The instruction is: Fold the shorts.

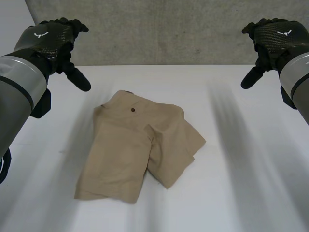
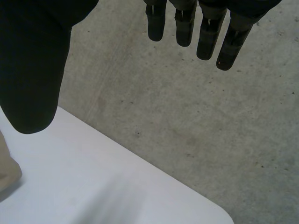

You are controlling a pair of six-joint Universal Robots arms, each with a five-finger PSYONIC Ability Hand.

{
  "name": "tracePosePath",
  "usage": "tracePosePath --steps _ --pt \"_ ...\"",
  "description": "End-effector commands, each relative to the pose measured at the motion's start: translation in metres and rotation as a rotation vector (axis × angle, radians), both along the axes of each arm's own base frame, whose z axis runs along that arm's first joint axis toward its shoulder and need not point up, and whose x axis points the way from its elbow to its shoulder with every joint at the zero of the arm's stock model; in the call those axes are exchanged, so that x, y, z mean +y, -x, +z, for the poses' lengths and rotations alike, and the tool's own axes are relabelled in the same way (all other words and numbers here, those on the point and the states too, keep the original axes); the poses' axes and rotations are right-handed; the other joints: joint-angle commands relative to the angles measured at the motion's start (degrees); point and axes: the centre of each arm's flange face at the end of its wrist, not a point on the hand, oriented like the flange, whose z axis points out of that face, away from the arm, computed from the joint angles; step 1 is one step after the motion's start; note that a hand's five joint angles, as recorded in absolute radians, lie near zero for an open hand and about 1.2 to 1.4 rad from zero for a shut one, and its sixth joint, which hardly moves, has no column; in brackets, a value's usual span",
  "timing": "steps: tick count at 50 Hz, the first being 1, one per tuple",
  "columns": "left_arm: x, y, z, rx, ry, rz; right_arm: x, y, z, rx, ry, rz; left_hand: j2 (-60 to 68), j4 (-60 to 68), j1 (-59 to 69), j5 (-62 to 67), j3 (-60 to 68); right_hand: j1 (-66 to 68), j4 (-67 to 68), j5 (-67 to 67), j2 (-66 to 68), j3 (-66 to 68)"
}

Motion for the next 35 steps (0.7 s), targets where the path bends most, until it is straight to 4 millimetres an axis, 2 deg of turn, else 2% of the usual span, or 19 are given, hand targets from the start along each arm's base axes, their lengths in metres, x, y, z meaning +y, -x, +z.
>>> tracePosePath --steps 1,13,19,22,23,27,28,31,32,35 --pt "0.004 -0.001 0.006 0.006 0.02 0.0 0.001 0.001 0.002 0.001 0.006 -0.001 0.34 0.34 0.86 -0.23 -0.24 2.03 -3.5 -3.73 -2.71 -1.17" --pt "0.009 -0.005 0.004 0.004 0.019 0.003 0.001 0.0 0.0 0.013 0.005 0.003 -0.5 -0.5 0.02 -1.07 -1.09 2.03 -3.5 -3.73 -2.71 -1.17" --pt "0.01 -0.005 -0.01 -0.023 -0.017 0.0 0.005 -0.006 -0.003 0.047 0.005 0.044 0.17 0.17 0.69 -0.4 -0.42 2.03 -3.5 -3.73 -2.71 -1.17" --pt "0.011 -0.004 -0.027 -0.05 -0.069 -0.007 0.01 -0.01 -0.015 0.177 -0.005 0.098 0.84 0.84 1.36 0.27 0.26 2.03 -3.5 -3.73 -2.71 -1.17" --pt "0.012 -0.004 -0.033 -0.059 -0.085 -0.007 0.014 -0.012 -0.025 0.263 -0.012 0.14 1.01 1.01 1.53 0.44 0.43 2.03 -3.5 -3.73 -2.71 -1.17" --pt "0.009 -0.003 -0.07 -0.131 -0.187 -0.012 0.029 -0.022 -0.051 0.46 -0.011 0.269 6.72 6.71 7.23 6.14 6.13 2.03 -3.5 -3.73 -2.71 -1.17" --pt "0.008 -0.001 -0.086 -0.158 -0.228 -0.013 0.03 -0.024 -0.055 0.488 -0.009 0.287 9.23 9.23 9.75 8.66 8.64 2.03 -3.5 -3.73 -2.71 -1.17" --pt "0.005 0.001 -0.106 -0.186 -0.276 -0.02 0.034 -0.033 -0.068 0.555 -0.013 0.328 10.26 10.26 10.78 9.69 9.68 2.03 -3.5 -3.73 -2.71 -1.17" --pt "0.003 0.003 -0.118 -0.198 -0.303 -0.023 0.033 -0.033 -0.071 0.558 -0.02 0.327 10.26 10.26 10.78 9.69 9.68 2.03 -3.5 -3.73 -2.71 -1.17" --pt "-0.001 0.008 -0.135 -0.217 -0.335 -0.03 0.029 -0.033 -0.076 0.567 -0.039 0.309 10.26 10.26 10.78 9.69 9.68 2.03 -3.5 -3.73 -2.71 -1.17"
